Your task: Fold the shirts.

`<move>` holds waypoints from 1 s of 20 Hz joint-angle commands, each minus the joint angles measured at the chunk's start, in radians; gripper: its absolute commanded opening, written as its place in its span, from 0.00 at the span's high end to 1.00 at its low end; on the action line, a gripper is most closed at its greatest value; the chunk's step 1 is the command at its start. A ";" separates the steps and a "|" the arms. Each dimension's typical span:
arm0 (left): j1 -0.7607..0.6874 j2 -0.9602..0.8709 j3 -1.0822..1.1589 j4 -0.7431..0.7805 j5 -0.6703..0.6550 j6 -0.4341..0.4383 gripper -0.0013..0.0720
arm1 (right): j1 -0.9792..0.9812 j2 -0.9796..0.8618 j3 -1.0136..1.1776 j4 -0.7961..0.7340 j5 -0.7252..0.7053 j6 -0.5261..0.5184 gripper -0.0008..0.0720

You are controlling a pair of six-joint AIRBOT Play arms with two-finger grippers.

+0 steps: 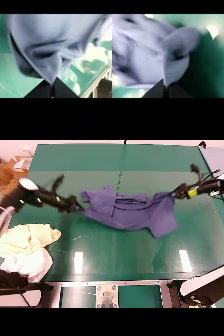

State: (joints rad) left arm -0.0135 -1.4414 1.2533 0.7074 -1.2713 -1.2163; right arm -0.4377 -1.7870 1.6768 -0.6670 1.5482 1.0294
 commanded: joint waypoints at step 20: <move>0.001 0.590 0.689 0.568 0.163 -0.225 0.95 | -0.506 1.066 -0.038 0.485 -0.557 0.145 0.96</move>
State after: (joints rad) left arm -0.0132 -0.8497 2.0441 1.2507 -1.0943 -1.4307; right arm -0.9268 -0.7158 1.6646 -0.0860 0.9604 1.1728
